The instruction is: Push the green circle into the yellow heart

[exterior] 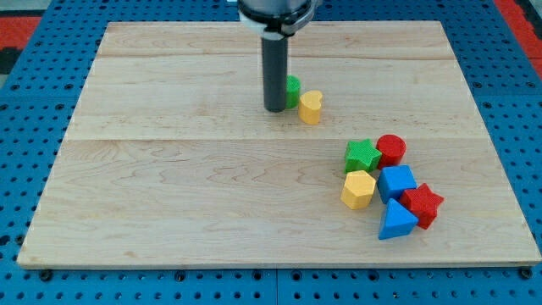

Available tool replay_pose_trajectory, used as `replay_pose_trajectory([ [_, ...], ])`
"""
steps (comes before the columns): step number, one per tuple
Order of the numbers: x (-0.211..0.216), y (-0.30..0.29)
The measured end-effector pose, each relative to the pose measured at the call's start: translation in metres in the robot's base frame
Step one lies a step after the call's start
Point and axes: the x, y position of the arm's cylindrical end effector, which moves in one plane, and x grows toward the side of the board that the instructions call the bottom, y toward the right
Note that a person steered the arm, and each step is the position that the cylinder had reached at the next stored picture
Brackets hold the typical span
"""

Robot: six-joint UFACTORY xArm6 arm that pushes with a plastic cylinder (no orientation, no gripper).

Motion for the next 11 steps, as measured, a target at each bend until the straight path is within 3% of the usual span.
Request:
replay_pose_trajectory([
  [1, -0.003, 0.066],
  [2, 0.035, 0.081],
  [3, 0.033, 0.082],
  [4, -0.037, 0.106],
  [5, -0.069, 0.049],
  [6, -0.02, 0.041],
  [7, 0.019, 0.076],
  [8, -0.046, 0.06],
  [9, -0.025, -0.018],
  [10, 0.023, 0.038],
  [11, 0.035, 0.072],
])
